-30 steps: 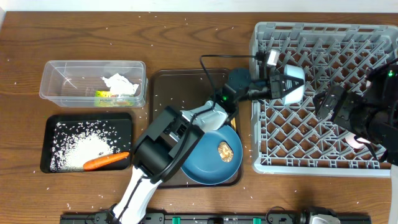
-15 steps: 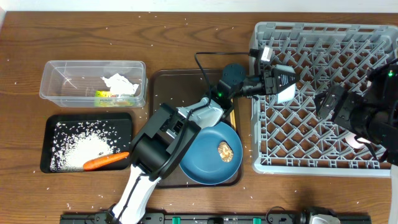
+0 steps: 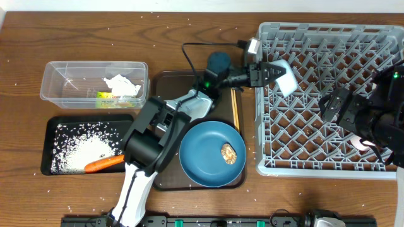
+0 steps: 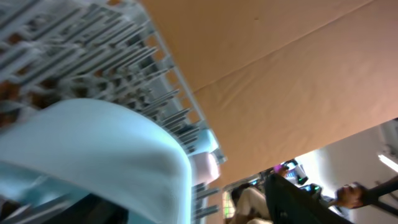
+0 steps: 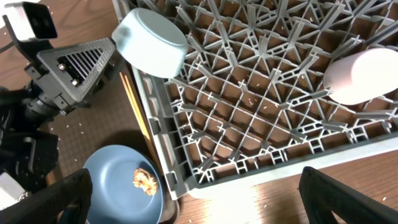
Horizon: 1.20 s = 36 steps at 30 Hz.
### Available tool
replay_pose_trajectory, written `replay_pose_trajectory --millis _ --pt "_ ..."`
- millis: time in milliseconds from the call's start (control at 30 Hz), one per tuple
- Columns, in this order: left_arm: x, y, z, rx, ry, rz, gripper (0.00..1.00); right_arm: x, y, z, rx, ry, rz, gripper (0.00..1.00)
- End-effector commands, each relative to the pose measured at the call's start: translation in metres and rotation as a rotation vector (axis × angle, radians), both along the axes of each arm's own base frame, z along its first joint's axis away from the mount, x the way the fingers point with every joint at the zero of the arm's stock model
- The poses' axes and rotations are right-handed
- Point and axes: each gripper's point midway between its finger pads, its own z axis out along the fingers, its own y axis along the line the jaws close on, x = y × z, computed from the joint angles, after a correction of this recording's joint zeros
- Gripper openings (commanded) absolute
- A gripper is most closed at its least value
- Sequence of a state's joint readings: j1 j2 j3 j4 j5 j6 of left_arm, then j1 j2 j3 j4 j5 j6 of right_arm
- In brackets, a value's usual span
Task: Sort waste into correct bins and load items into the dishwasher rack
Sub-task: 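Lower the white bowl into the rack and open the left gripper, then reach the left gripper to the blue plate and grasp its rim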
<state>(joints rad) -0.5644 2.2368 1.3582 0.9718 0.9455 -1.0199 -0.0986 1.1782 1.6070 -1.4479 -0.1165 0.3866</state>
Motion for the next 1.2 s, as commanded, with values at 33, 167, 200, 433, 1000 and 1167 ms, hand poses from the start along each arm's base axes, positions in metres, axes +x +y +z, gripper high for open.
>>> replay_pose_trajectory --millis 33,167,200,433,1000,1167 --pt "0.005 0.009 -0.011 0.052 -0.018 -0.037 0.74 -0.001 -0.003 -0.002 -0.002 0.012 -0.020 0.99" --pt "0.011 0.020 -0.018 0.072 0.003 -0.035 0.90 -0.002 -0.004 -0.002 -0.009 0.013 -0.015 0.99" --pt "0.011 0.022 -0.018 0.072 0.003 -0.038 0.93 -0.002 -0.004 -0.002 -0.011 0.013 -0.016 0.99" --pt "0.014 0.031 -0.011 0.068 0.004 -0.043 0.98 -0.002 -0.005 -0.002 -0.014 0.012 -0.014 0.99" --pt "0.004 0.180 0.009 0.695 0.118 0.362 0.98 -0.006 -0.004 -0.005 -0.015 0.033 -0.007 0.99" --pt "-0.047 0.241 0.026 1.025 0.060 0.449 0.98 -0.006 -0.004 -0.005 -0.015 0.033 -0.006 0.99"
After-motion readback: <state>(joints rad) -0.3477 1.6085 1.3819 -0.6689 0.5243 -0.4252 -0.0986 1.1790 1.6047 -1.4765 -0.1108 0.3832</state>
